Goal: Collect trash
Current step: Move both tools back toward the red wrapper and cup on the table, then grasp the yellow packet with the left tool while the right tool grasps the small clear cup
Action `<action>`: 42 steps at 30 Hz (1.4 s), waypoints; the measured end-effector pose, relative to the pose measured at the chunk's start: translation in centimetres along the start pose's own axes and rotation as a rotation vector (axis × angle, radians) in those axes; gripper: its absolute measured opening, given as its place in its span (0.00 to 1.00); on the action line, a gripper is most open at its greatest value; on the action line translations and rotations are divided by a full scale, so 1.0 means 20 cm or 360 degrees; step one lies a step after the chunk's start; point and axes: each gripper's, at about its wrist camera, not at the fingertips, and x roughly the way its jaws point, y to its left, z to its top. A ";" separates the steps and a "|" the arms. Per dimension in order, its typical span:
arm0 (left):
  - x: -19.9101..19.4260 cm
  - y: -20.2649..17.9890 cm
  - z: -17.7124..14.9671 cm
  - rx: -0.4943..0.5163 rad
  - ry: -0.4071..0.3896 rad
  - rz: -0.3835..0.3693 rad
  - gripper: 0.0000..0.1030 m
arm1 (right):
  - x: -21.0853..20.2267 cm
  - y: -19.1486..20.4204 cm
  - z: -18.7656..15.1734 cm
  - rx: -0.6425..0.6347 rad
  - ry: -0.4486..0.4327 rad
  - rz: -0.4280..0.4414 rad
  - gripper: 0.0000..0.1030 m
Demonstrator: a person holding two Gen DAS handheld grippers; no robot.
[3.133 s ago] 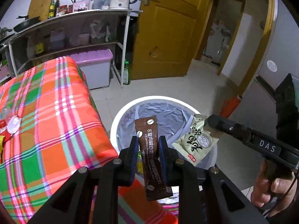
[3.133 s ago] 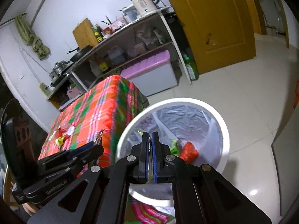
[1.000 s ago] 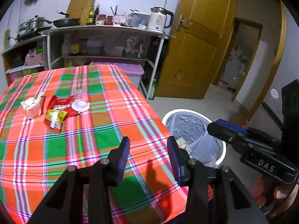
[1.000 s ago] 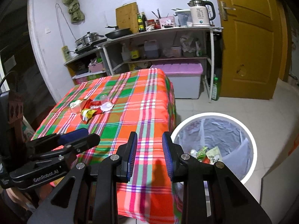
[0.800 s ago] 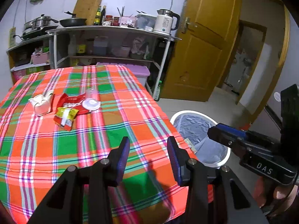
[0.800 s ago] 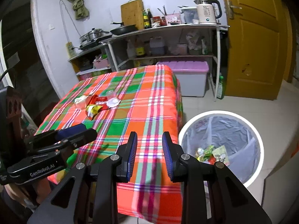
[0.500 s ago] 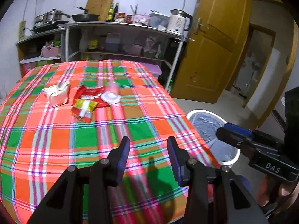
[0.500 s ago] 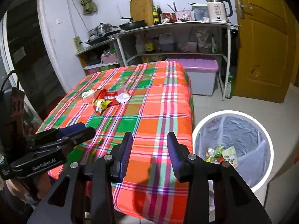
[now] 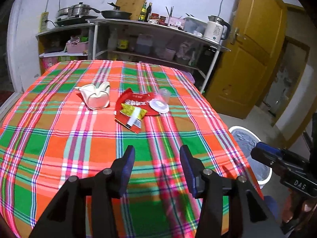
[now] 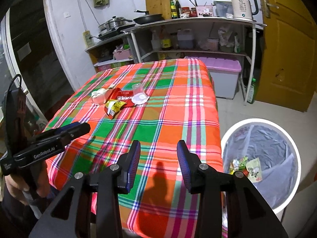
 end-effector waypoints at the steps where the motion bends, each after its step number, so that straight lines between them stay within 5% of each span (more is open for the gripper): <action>1: 0.01 0.01 0.01 0.0000 0.0002 0.0004 0.50 | 0.01 0.01 0.01 -0.0003 0.0002 0.0006 0.38; 31: 0.52 0.17 0.24 -0.0039 0.0190 0.0096 0.60 | 0.38 -0.02 0.17 -0.0006 0.0094 0.0063 0.38; 37: 0.53 0.16 0.24 -0.0036 0.0204 0.0096 0.40 | 0.44 0.02 0.23 -0.0027 0.0097 0.0092 0.38; 42: 0.50 0.17 0.23 -0.0055 0.0179 0.0060 0.36 | 0.49 0.05 0.28 -0.0030 0.0098 0.0115 0.38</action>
